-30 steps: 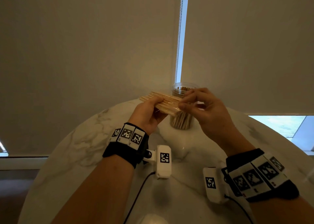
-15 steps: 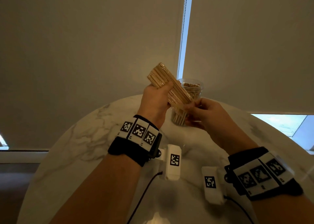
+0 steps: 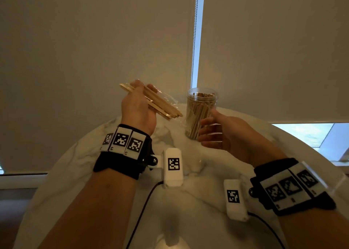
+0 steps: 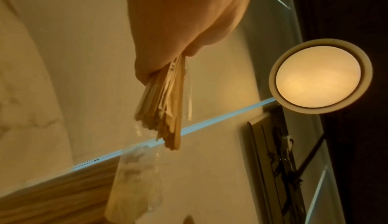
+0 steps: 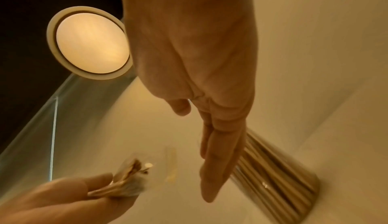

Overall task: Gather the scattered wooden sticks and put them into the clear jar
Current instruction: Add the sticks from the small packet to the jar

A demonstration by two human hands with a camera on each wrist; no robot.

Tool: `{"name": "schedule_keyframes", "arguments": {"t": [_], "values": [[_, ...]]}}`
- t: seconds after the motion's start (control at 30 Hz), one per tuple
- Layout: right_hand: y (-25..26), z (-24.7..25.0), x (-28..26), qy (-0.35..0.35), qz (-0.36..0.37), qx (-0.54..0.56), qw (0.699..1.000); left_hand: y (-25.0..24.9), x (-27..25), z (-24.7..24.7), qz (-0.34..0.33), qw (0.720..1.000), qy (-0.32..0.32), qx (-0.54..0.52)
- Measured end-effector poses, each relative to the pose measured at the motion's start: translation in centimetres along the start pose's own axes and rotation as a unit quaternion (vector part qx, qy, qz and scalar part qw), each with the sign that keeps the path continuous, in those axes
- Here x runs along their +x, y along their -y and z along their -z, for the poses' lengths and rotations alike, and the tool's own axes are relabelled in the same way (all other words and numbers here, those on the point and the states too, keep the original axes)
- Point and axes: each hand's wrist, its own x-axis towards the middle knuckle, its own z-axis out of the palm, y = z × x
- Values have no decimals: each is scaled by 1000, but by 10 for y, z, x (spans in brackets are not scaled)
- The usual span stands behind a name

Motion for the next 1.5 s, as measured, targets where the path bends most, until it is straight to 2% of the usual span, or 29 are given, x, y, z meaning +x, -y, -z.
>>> {"name": "schedule_keyframes", "arguments": {"t": [0.07, 0.2, 0.3, 0.43, 0.6, 0.67, 0.8, 0.93, 1.0, 1.1, 1.2, 1.27, 1.3, 1.4, 1.43, 1.5], "values": [[-2, -5, -1, 11, -49, 45, 998, 5, -10, -10, -3, 1000, 18, 6], [-9, -11, -3, 81, -121, 141, 979, 22, -33, -29, 2, 997, 74, 32], [-10, -8, 0, 55, -118, 193, 973, 24, -41, -36, 0, 993, 116, 27], [-12, -3, 1, 41, -118, 190, 974, 14, -41, -36, -17, 991, 133, 24], [-15, -5, -3, 75, -111, 91, 987, 14, -43, -35, -14, 989, 149, -11], [-17, -6, -2, 64, -88, 31, 994, 15, -41, -35, -29, 987, 157, -17], [-16, -1, 0, -25, -43, -99, 994, 7, -32, -30, -67, 989, 121, -52], [-10, 21, 7, -121, 3, -156, 980, 5, -14, -18, -52, 995, 74, -33], [-5, 37, 9, -172, 24, -149, 973, 13, -5, -10, -2, 999, 52, -5], [6, 59, 6, -221, 47, -136, 965, 37, 1, 1, 128, 988, 32, 77], [14, 72, 0, -223, 59, -148, 962, 63, -7, 6, 249, 944, 59, 209], [16, 72, -1, -214, 71, -184, 957, 68, -16, 2, 296, 919, 58, 253], [17, 70, -2, -209, 75, -210, 952, 68, -17, 1, 293, 921, 42, 253], [18, 58, -4, -191, 83, -292, 934, 61, -10, -4, 203, 947, -4, 248], [18, 54, -5, -181, 85, -310, 930, 54, -14, -8, 182, 950, -3, 253], [18, 46, -6, -156, 93, -333, 925, 43, -28, -18, 179, 944, 63, 271]]}}
